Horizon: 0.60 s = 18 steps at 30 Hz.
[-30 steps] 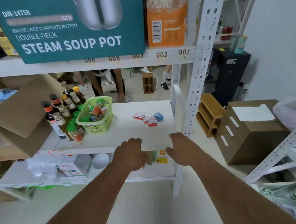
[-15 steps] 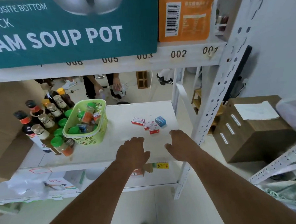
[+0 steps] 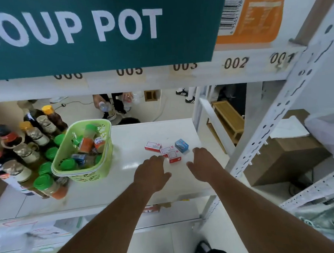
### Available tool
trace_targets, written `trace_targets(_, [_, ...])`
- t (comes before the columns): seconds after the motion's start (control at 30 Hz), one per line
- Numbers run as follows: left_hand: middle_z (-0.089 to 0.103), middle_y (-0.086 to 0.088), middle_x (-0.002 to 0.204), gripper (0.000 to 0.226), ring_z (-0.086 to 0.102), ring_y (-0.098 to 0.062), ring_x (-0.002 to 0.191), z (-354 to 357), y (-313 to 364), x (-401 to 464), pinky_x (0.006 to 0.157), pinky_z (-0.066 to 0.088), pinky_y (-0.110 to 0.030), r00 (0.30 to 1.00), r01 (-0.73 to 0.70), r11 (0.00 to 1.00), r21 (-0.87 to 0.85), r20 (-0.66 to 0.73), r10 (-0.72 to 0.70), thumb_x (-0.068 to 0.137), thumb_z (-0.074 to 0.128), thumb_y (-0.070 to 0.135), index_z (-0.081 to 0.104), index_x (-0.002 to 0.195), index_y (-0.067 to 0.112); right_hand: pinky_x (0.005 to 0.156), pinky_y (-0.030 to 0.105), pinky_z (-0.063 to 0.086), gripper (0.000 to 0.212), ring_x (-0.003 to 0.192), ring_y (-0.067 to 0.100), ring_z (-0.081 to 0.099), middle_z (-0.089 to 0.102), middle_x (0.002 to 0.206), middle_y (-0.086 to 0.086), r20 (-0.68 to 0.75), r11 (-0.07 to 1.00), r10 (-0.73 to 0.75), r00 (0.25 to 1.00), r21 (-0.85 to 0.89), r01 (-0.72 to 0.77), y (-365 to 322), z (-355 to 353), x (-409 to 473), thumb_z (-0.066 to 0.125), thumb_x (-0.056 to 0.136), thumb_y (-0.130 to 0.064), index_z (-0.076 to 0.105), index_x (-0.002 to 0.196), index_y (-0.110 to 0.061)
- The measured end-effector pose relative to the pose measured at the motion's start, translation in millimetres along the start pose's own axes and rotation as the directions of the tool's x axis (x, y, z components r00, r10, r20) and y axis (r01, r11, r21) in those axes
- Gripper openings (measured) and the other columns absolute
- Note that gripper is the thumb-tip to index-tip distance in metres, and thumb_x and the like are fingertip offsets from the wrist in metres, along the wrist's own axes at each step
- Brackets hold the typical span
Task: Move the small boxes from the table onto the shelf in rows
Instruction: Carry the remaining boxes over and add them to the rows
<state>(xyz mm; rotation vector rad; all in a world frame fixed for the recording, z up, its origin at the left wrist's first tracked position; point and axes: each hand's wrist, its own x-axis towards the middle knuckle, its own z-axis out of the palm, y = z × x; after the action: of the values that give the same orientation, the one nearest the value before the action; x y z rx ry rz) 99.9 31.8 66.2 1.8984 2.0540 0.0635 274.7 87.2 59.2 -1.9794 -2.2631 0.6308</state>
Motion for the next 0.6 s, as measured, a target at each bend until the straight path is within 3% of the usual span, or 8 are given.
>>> trace_targets(0.17, [0.044,0.002,0.149,0.065,0.047,-0.019,0.132,9,2,26,0.104,0.041,-0.034,1.0,0.006,1.0,-0.024,-0.031,-0.006,0.089,0.06,0.05,0.039,0.144,0.024,0.101,0.031,0.045,0.052,0.128,0.021,0.053,0.049,0.14,0.006,-0.02,0.999,0.028,0.999,0.022,-0.028,6,11,34,0.057,0.099,-0.04,0.044,0.141,-0.013])
trace_targets(0.4, [0.039,0.002,0.153,0.067,0.04,-0.019,0.138,26,3,68,0.109,0.037,-0.034,0.998,-0.013,1.0,-0.02,-0.054,0.012,0.089,0.062,0.048,0.037,0.147,0.024,0.089,0.034,0.056,0.038,0.107,0.02,0.062,0.058,0.119,0.006,-0.066,0.997,0.051,0.997,0.066,-0.046,13,30,85,0.064,0.094,-0.039,0.053,0.121,-0.015])
trace_targets(0.6, [0.05,0.001,0.142,0.059,0.05,-0.019,0.128,42,2,91,0.102,0.045,-0.033,0.998,-0.004,0.999,-0.043,-0.068,0.001,0.085,0.068,0.044,0.049,0.138,0.025,0.089,0.037,0.056,0.041,0.106,0.023,0.064,0.06,0.119,0.009,-0.038,0.998,0.043,0.998,0.041,-0.042,18,43,112,0.066,0.091,-0.042,0.056,0.12,-0.015])
